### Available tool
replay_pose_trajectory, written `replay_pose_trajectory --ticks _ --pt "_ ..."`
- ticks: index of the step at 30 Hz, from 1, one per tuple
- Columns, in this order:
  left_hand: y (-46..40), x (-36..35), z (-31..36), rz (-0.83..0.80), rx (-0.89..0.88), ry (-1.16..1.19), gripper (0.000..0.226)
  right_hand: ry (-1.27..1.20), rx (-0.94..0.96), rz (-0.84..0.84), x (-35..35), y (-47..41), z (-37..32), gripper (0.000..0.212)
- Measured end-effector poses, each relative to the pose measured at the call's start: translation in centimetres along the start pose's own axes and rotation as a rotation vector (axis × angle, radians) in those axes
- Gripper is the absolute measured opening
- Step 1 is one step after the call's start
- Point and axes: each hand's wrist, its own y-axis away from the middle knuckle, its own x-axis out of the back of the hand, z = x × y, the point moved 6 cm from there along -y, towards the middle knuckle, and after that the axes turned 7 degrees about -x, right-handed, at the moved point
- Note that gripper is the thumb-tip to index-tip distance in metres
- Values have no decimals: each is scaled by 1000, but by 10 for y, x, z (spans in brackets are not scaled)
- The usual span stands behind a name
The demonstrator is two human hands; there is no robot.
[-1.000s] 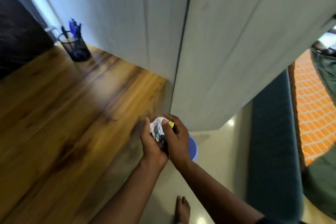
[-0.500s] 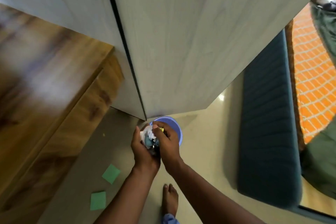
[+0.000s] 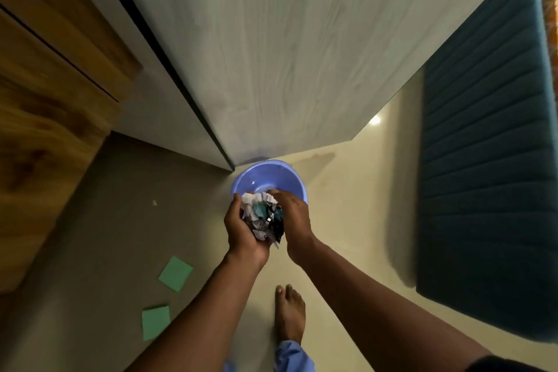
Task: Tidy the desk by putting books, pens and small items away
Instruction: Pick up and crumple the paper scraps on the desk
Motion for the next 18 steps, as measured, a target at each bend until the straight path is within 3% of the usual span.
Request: replay_pose_trajectory --ticks 8,11,18 --pt "-63 19 -19 -23 74 -192 61 -24 -156 26 16 -68 27 18" --pt "-78 31 -26 -23 98 -263 64 17 -205 34 25 -85 33 25" --pt "-90 47 -26 80 85 -325 42 -9 -337 23 37 -109 50 28"
